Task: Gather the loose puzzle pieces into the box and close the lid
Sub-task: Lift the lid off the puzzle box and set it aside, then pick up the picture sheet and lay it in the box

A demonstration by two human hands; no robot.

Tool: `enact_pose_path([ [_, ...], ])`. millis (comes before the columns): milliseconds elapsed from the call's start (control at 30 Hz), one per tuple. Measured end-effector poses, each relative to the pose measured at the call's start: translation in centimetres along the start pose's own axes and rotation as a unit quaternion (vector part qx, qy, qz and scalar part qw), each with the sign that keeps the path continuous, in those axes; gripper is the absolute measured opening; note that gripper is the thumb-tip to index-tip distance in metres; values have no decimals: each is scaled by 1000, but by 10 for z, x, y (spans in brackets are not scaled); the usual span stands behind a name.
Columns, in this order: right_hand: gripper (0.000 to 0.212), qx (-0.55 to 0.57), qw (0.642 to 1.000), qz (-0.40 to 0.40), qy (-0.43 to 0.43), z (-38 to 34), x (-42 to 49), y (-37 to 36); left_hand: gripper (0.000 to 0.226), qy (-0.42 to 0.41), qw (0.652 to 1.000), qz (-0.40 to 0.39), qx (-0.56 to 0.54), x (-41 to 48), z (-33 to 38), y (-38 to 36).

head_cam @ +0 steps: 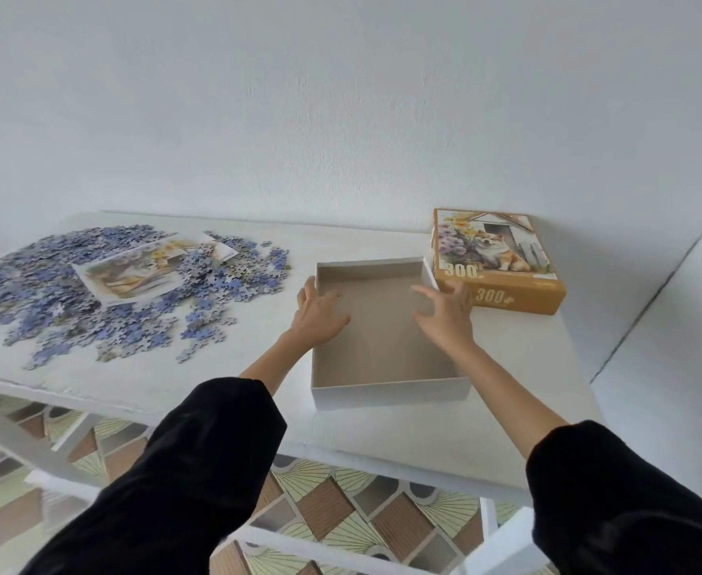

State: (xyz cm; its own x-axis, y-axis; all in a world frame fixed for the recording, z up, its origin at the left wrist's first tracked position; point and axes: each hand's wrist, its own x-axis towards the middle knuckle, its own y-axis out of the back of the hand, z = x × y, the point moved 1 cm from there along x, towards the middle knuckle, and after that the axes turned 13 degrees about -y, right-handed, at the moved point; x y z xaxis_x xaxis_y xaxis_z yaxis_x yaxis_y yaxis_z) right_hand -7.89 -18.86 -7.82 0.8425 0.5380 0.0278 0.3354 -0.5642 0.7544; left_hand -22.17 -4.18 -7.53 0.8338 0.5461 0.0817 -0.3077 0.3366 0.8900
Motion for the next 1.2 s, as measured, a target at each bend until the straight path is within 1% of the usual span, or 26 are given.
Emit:
enact_pose_path([
  [67, 43, -41, 997, -47, -41, 3, -2, 2, 52, 15, 999, -16, -37, -6, -6, -3],
  [133, 45, -101, 988, -98, -62, 3, -4, 2, 50, 18, 997, -12, -74, -10, -8, -5],
  [167, 45, -123, 984, -107, -67, 2, -5, 2, 49, 16, 996, -4, -91, -11, -9, -6],
  [233, 43, -134, 983, -102, -73, -1, -7, 2, 47, 18, 992, 11, -124, -12, -7, -7],
  [433, 42, -74, 990, -96, -74, -16, -14, 1, 43, 28, 979, 65, -190, -6, -8, -2],
  [667, 38, 2, 996, -86, -17, -51, 12, 7, 38, -4, 982, 87, -168, 40, -23, 41],
  [767, 37, 33, 996, -81, -13, -63, 37, 8, 36, -19, 981, 98, -168, 72, -27, 55],
  [1000, 36, 43, 998, -50, -20, -75, 101, 6, 36, -25, 978, 87, -190, 142, -31, 62],
  [1200, 39, 34, 996, -54, -57, -72, 137, -13, 37, -24, 979, 74, -189, 178, -42, 50],
])
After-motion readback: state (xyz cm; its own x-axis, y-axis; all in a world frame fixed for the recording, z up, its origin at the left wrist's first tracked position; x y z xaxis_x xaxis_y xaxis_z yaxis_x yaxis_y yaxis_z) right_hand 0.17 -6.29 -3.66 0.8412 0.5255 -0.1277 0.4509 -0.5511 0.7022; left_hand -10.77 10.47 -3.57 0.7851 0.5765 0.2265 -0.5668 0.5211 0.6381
